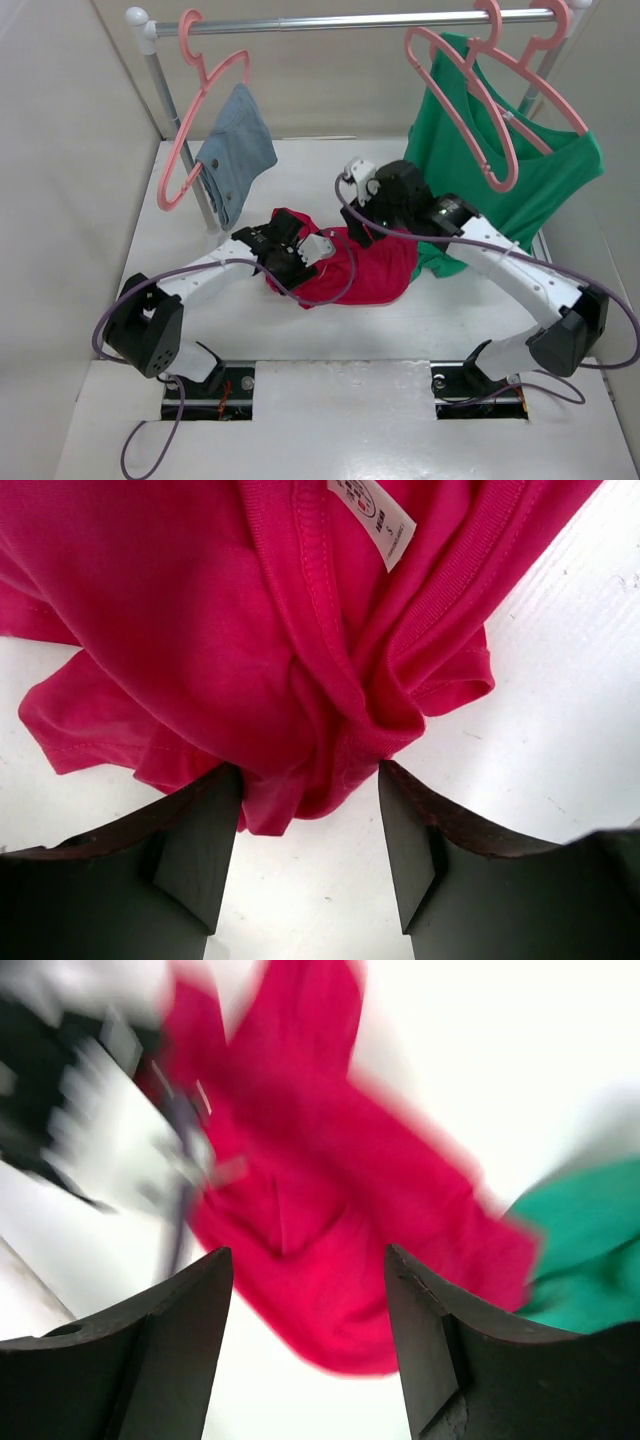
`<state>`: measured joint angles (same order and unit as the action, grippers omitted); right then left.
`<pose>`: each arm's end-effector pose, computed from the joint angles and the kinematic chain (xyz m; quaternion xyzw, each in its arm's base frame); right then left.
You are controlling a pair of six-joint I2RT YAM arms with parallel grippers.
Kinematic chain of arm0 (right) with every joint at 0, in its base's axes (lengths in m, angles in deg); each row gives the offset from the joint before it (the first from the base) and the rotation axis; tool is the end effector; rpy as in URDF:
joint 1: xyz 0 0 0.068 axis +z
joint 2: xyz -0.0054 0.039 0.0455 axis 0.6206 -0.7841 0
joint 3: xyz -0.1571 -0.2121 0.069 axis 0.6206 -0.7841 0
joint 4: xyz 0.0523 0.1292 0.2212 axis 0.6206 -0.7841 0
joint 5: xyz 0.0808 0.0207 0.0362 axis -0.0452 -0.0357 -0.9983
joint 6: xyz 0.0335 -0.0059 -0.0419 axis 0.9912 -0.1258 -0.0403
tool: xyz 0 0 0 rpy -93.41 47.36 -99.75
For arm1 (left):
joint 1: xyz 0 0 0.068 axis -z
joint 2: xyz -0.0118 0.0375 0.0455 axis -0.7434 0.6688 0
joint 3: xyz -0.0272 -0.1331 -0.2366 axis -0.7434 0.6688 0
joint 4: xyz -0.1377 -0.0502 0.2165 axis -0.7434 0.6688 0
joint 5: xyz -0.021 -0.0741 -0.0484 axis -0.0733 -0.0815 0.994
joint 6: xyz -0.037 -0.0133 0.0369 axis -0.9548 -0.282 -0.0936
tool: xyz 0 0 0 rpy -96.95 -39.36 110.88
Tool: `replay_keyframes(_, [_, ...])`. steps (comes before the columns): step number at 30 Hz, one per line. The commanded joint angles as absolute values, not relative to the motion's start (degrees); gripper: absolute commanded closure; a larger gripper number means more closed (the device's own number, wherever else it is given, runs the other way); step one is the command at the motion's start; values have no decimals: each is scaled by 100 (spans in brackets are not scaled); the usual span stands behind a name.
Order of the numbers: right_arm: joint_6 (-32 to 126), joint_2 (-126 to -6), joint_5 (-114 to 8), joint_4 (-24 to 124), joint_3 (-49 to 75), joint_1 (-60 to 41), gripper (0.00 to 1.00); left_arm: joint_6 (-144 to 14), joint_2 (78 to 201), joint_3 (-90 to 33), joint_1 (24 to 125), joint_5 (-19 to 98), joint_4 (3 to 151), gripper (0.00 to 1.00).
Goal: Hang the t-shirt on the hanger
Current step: Move the tshirt to the center of the board, then grab a hanger with the right arm
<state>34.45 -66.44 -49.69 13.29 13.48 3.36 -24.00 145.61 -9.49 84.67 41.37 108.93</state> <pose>0.2304 0.2090 0.3365 -0.3822 0.8330 0.1545 0.3691 0.2234 -0.1739 0.2153 0.5447 0.7902 -0.0997 0.2628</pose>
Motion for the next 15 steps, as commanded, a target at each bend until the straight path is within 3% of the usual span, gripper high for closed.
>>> replay_keyframes(1, [3128, -6194, -4862, 1050, 2722, 383, 33, -2498, 14206, -868, 8476, 4293, 10970, 47])
replay_keyframes(10, [2309, -6387, -4705, 635, 5719, 383, 33, -2955, 13380, -613, 8476, 3274, 10241, 40])
replay_keyframes(15, [2168, -6510, -3423, 522, 6785, -248, 33, -2833, 13309, -613, 8476, 3002, 10301, 40])
